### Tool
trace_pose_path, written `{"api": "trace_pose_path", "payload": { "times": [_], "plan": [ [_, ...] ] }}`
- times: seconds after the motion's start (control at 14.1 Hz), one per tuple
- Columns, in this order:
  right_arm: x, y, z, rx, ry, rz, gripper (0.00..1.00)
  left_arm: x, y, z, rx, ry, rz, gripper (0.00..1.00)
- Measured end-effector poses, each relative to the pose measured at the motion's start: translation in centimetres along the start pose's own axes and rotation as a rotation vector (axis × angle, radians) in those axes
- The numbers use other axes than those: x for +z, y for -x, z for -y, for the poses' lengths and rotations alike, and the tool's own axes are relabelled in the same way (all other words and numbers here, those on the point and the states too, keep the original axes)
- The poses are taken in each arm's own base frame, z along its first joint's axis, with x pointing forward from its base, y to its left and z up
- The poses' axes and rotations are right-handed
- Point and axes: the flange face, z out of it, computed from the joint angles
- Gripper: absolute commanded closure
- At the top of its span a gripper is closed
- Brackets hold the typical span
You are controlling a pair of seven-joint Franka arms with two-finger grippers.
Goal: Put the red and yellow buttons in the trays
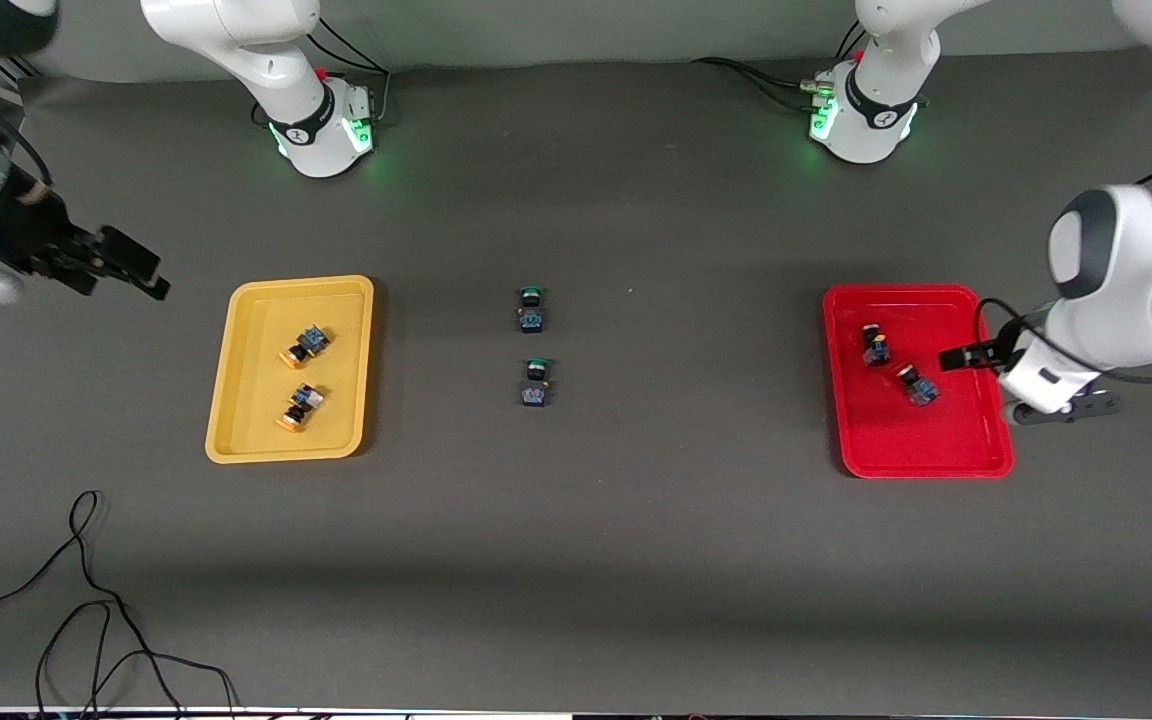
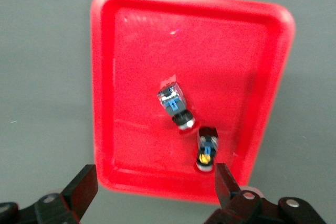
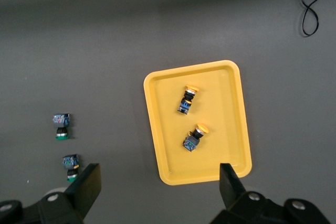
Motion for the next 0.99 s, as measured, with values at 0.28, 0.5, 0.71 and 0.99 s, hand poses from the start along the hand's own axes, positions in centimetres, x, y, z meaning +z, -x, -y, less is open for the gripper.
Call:
{"api": "trace_pose_path", "payload": {
  "times": [0.28,0.5,0.71,0.99],
  "plan": [
    [-0.8,0.9,-0.1,-0.021,0.009,0.065,0.0,-11.1,2.4,-3.4,0.046,-0.043,-0.049,0.01],
    [-0.8,1.3,-0.1,-0.023,0.013,0.09,0.0,-16.6,3.9,-3.9,0.051,-0.05,-0.06,0.01],
    [-1.0,1.4,-0.1,-0.028,0.014,0.098,0.0,-18.5,3.9,-2.7,0.091,-0.044,-0.081,0.01],
    [-1.0,1.4,-0.3,-0.071,0.028,0.101,0.0,-18.7,3.0,0.0,0.118,-0.036,-0.083,0.0]
  ]
}}
